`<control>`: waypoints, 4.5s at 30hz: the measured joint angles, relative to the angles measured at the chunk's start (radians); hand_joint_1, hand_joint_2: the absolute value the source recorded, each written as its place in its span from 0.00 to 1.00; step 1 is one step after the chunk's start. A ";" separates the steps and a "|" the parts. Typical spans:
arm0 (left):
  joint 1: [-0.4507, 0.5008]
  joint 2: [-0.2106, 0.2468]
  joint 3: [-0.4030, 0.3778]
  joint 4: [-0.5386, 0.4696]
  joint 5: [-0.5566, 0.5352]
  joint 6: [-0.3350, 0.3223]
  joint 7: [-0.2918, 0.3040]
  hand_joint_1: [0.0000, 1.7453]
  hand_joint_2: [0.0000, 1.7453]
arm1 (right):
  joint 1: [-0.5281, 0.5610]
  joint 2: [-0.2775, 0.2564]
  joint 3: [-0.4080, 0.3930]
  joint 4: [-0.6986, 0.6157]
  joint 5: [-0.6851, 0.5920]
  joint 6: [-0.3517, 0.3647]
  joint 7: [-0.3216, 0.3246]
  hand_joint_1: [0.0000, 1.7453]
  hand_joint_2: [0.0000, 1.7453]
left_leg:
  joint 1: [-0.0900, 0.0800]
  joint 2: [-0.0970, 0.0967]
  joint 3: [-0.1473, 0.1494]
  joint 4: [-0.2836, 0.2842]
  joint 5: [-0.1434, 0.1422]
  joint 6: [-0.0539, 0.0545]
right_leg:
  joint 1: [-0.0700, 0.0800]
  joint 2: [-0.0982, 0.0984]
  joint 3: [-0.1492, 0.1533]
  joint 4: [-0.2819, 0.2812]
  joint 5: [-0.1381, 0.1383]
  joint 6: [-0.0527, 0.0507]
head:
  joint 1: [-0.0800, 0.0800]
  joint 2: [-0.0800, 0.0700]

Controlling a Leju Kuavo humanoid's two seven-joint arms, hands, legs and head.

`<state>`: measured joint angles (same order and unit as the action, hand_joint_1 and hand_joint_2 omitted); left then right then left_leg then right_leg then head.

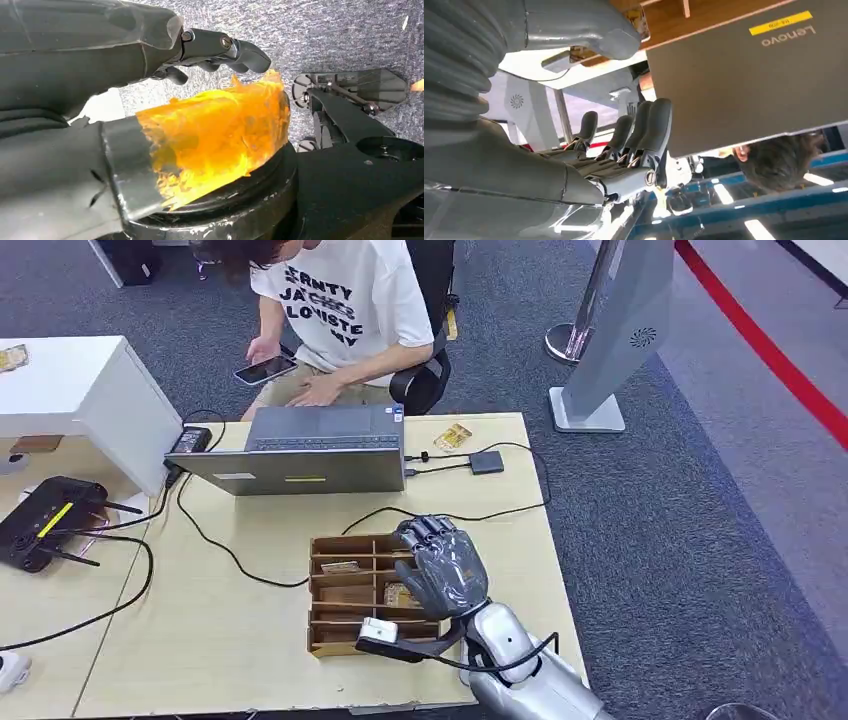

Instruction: Pass the card to the sensor for recognition and then transmit it.

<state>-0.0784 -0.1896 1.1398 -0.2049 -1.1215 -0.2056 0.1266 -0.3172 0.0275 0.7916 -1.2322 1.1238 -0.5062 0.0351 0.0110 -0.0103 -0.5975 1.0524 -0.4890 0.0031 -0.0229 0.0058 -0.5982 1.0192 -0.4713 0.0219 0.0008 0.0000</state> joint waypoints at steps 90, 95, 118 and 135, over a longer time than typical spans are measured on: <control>0.000 0.003 0.000 0.000 0.007 0.018 0.000 0.00 0.00 | 0.087 0.031 -0.088 -0.078 0.217 -0.142 -0.032 1.00 1.00 | 0.000 0.000 0.000 0.000 0.000 0.000 | 0.000 0.000 0.000 0.000 0.000 0.000 | 0.000 0.000; 0.000 0.002 0.000 0.000 0.007 0.018 -0.001 0.00 0.00 | 0.145 0.067 -0.158 -0.202 0.287 -0.142 -0.085 1.00 1.00 | 0.000 0.000 0.000 0.000 0.000 0.000 | 0.000 0.000 0.000 0.000 0.000 0.000 | 0.000 0.000; 0.000 0.003 0.000 0.000 0.006 0.019 -0.006 0.00 0.00 | 0.222 0.137 -0.255 -0.391 0.291 -0.142 -0.193 1.00 1.00 | 0.000 0.000 0.000 0.000 0.000 0.000 | 0.000 0.000 0.000 0.000 0.000 0.000 | 0.000 0.000; 0.000 0.003 0.000 0.000 -0.009 0.015 -0.009 0.00 0.00 | 0.209 0.147 -0.260 -0.376 0.262 -0.142 -0.217 1.00 1.00 | 0.000 0.000 0.000 0.000 0.000 0.000 | 0.000 0.000 0.000 0.000 0.000 0.000 | 0.000 0.000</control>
<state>-0.0787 -0.1869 1.1399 -0.2049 -1.1307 -0.1907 0.1175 -0.1078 0.1747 0.5314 -1.6079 1.3863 -0.6481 -0.1820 0.0110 -0.0102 -0.5972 1.0524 -0.4889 0.0032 -0.0229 0.0060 -0.5980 1.0192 -0.4713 0.0219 0.0008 0.0000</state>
